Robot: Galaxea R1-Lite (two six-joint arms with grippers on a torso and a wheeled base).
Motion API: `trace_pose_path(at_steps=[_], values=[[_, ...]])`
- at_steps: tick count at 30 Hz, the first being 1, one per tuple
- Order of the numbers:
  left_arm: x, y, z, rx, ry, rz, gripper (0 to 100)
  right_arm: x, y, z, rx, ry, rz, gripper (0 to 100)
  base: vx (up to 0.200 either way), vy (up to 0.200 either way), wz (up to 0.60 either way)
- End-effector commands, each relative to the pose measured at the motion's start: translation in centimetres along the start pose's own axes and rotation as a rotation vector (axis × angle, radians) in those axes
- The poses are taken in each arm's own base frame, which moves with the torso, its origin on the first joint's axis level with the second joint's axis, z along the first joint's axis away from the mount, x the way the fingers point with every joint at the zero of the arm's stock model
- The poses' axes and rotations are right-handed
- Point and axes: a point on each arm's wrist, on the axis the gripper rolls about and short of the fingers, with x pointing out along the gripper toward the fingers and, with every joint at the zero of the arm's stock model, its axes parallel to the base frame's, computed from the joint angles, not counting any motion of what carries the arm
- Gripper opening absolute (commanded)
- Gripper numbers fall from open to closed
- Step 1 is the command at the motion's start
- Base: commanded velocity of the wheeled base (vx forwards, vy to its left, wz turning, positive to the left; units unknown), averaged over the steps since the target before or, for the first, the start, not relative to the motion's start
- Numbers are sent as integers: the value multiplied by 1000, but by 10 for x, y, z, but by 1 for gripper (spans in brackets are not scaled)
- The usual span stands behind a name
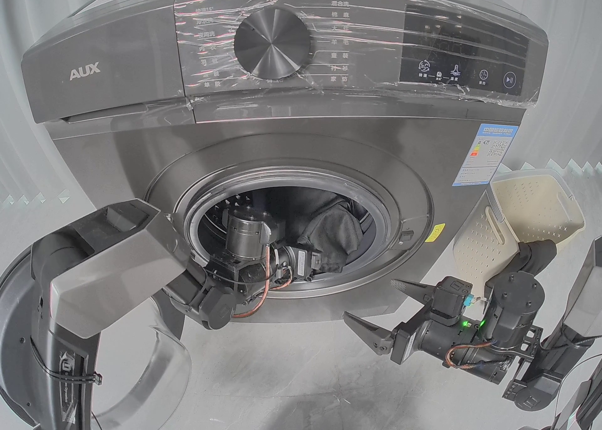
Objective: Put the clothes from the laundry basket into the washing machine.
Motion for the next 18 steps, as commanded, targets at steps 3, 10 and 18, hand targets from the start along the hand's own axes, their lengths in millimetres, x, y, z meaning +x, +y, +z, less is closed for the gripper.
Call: trace_pose_path(at_steps=[3,10,18], values=[[0,-7,-21,31,63,-22,100,0,0,-1,-1,2,0,100,0,0,0],[17,-2,-40,47,74,-12,100,0,2,-1,-1,3,6,100,0,0,0],[31,4,-37,47,38,23,0,1,2,0,-1,-3,9,100,0,0,0]])
